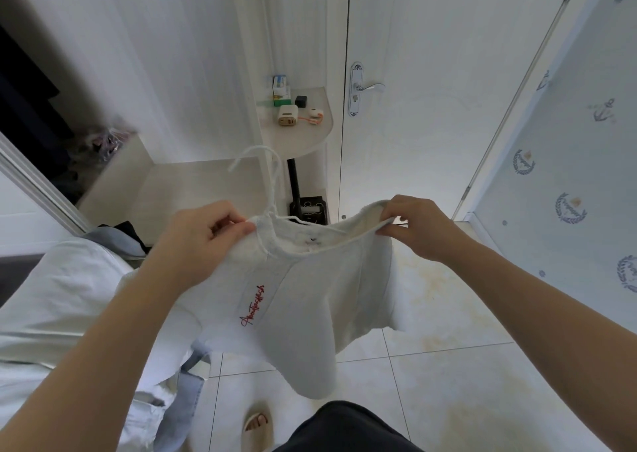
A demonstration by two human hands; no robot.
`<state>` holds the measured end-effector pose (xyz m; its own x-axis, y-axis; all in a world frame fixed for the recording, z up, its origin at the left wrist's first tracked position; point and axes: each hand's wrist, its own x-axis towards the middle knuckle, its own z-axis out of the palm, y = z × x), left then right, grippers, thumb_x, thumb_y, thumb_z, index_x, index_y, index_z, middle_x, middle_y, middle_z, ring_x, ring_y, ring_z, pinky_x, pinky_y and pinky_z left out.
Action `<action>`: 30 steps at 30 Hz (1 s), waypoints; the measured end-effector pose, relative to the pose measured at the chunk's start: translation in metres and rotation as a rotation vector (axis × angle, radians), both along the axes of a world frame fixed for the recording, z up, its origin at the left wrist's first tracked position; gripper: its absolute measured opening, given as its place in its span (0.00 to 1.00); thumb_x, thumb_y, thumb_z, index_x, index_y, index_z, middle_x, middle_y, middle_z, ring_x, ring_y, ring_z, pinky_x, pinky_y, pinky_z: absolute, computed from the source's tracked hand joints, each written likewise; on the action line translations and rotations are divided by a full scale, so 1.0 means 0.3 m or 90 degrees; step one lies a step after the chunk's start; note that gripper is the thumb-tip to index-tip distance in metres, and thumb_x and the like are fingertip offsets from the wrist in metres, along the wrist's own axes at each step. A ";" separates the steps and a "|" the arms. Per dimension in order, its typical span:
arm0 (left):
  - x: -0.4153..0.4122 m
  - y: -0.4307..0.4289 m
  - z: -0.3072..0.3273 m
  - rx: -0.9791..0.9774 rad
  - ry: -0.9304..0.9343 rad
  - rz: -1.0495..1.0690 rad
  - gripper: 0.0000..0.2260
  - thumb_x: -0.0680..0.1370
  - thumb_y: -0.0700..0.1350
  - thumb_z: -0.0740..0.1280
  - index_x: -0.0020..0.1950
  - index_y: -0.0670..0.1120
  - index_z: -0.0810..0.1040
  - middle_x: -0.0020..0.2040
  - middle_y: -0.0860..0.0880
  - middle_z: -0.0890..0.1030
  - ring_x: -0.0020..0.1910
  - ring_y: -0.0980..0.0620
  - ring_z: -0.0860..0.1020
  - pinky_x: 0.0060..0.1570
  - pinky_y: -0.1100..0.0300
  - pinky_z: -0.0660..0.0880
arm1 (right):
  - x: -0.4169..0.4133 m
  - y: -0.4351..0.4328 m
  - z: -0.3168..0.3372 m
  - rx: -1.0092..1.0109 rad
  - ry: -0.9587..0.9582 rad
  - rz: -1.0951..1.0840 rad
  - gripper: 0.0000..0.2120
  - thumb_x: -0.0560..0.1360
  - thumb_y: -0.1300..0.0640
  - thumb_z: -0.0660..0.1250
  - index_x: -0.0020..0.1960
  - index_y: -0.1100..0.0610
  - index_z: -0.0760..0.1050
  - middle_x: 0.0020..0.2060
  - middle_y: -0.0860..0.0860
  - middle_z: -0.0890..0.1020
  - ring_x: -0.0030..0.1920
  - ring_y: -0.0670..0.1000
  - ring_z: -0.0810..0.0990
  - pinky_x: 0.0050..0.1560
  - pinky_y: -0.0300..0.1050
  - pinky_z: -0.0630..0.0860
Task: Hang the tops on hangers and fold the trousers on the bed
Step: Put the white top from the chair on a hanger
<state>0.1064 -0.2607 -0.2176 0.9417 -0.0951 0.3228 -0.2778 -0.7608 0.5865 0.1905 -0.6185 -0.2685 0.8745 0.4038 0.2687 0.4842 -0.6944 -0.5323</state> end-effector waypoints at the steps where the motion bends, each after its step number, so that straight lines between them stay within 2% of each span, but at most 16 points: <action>1: 0.006 -0.025 -0.001 0.015 0.027 -0.013 0.08 0.77 0.51 0.72 0.38 0.54 0.79 0.32 0.52 0.78 0.34 0.51 0.75 0.33 0.59 0.69 | -0.014 0.029 0.029 0.004 -0.013 0.023 0.04 0.74 0.58 0.75 0.44 0.57 0.81 0.42 0.48 0.80 0.41 0.48 0.77 0.45 0.44 0.73; 3: 0.012 -0.090 -0.007 0.035 0.054 -0.044 0.09 0.77 0.51 0.72 0.37 0.56 0.79 0.35 0.57 0.79 0.36 0.55 0.75 0.34 0.62 0.68 | -0.048 0.103 0.089 0.019 -0.034 0.081 0.04 0.73 0.59 0.76 0.44 0.57 0.82 0.43 0.48 0.80 0.41 0.48 0.77 0.46 0.41 0.71; 6: 0.014 -0.182 -0.001 0.018 0.030 -0.084 0.07 0.77 0.52 0.72 0.39 0.55 0.80 0.35 0.59 0.79 0.36 0.57 0.76 0.34 0.67 0.68 | -0.118 0.224 0.150 0.100 -0.013 0.141 0.03 0.74 0.56 0.75 0.43 0.54 0.81 0.48 0.45 0.77 0.52 0.49 0.78 0.54 0.40 0.72; 8: 0.017 -0.204 0.011 -0.011 0.010 -0.091 0.07 0.77 0.52 0.73 0.40 0.56 0.78 0.36 0.60 0.80 0.36 0.57 0.76 0.34 0.66 0.68 | -0.150 0.265 0.172 0.173 0.027 0.148 0.04 0.75 0.54 0.72 0.43 0.51 0.78 0.51 0.45 0.75 0.56 0.48 0.77 0.57 0.39 0.71; 9: 0.019 -0.202 0.017 -0.021 0.011 -0.093 0.08 0.75 0.52 0.75 0.40 0.57 0.77 0.37 0.61 0.80 0.36 0.57 0.76 0.34 0.66 0.68 | -0.160 0.270 0.181 0.193 0.052 0.139 0.04 0.75 0.54 0.71 0.44 0.50 0.76 0.50 0.42 0.76 0.53 0.44 0.77 0.54 0.37 0.71; 10: 0.021 -0.194 0.024 -0.022 0.017 -0.100 0.10 0.74 0.52 0.77 0.41 0.58 0.76 0.38 0.61 0.80 0.37 0.58 0.76 0.35 0.66 0.69 | -0.165 0.266 0.186 0.198 0.078 0.124 0.05 0.76 0.54 0.70 0.44 0.49 0.74 0.44 0.38 0.77 0.46 0.41 0.77 0.48 0.34 0.70; 12: 0.024 -0.172 0.028 0.010 0.023 -0.140 0.14 0.72 0.50 0.79 0.43 0.61 0.74 0.42 0.63 0.79 0.40 0.60 0.77 0.39 0.69 0.70 | -0.161 0.247 0.180 0.202 0.121 0.086 0.10 0.77 0.53 0.72 0.44 0.49 0.70 0.33 0.37 0.75 0.34 0.40 0.71 0.37 0.32 0.66; 14: 0.038 -0.143 0.019 0.068 -0.018 -0.179 0.15 0.75 0.45 0.77 0.46 0.62 0.73 0.45 0.65 0.78 0.45 0.66 0.76 0.44 0.73 0.68 | -0.157 0.224 0.182 0.235 0.162 0.069 0.11 0.75 0.55 0.73 0.46 0.52 0.69 0.32 0.40 0.73 0.32 0.40 0.69 0.35 0.33 0.66; 17: 0.070 -0.083 -0.004 0.093 -0.113 -0.179 0.06 0.80 0.45 0.69 0.55 0.53 0.81 0.45 0.65 0.75 0.47 0.65 0.75 0.46 0.72 0.68 | -0.148 0.167 0.215 0.311 0.228 0.098 0.08 0.72 0.58 0.68 0.50 0.56 0.73 0.35 0.44 0.76 0.35 0.42 0.72 0.39 0.36 0.69; 20: 0.087 -0.014 -0.024 0.097 -0.158 -0.129 0.12 0.82 0.50 0.62 0.58 0.47 0.82 0.43 0.58 0.75 0.43 0.59 0.74 0.44 0.64 0.72 | -0.126 0.096 0.232 0.266 0.222 0.079 0.09 0.75 0.50 0.67 0.48 0.54 0.81 0.43 0.58 0.81 0.42 0.46 0.75 0.46 0.43 0.69; 22: 0.083 0.018 -0.026 0.080 -0.173 -0.097 0.15 0.83 0.50 0.59 0.58 0.45 0.82 0.43 0.61 0.75 0.43 0.62 0.74 0.45 0.68 0.70 | -0.113 0.060 0.230 0.200 0.230 0.037 0.15 0.74 0.41 0.66 0.44 0.52 0.83 0.44 0.59 0.82 0.43 0.47 0.77 0.48 0.44 0.70; 24: 0.075 0.032 -0.030 0.047 -0.155 -0.086 0.16 0.83 0.52 0.58 0.56 0.48 0.82 0.43 0.60 0.78 0.44 0.62 0.76 0.45 0.65 0.71 | -0.098 0.039 0.224 0.161 0.252 0.015 0.22 0.73 0.37 0.66 0.42 0.57 0.82 0.41 0.61 0.81 0.41 0.50 0.76 0.46 0.47 0.70; 25: 0.070 0.028 -0.029 0.034 -0.140 -0.085 0.14 0.82 0.53 0.57 0.55 0.52 0.82 0.43 0.59 0.80 0.44 0.61 0.76 0.45 0.64 0.72 | -0.094 0.038 0.224 0.145 0.254 0.017 0.22 0.75 0.39 0.67 0.41 0.59 0.81 0.38 0.61 0.78 0.38 0.51 0.74 0.44 0.48 0.69; 27: 0.067 0.009 -0.029 0.009 -0.106 -0.091 0.11 0.82 0.55 0.57 0.53 0.59 0.79 0.45 0.61 0.81 0.46 0.60 0.78 0.47 0.64 0.72 | -0.096 0.051 0.232 0.104 0.248 0.035 0.19 0.79 0.45 0.67 0.37 0.57 0.80 0.32 0.56 0.74 0.35 0.50 0.70 0.41 0.48 0.66; 30: 0.071 -0.028 -0.032 0.001 -0.073 -0.110 0.13 0.81 0.57 0.58 0.54 0.56 0.82 0.45 0.61 0.83 0.48 0.58 0.79 0.50 0.59 0.74 | -0.113 0.094 0.252 0.078 0.256 0.064 0.18 0.81 0.48 0.65 0.36 0.57 0.77 0.28 0.49 0.72 0.31 0.48 0.69 0.37 0.44 0.67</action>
<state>0.1278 -0.2691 -0.2272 0.8680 -0.2528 0.4273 -0.4698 -0.6966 0.5422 0.1565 -0.5903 -0.1929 0.8773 0.4788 -0.0346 0.2831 -0.5742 -0.7682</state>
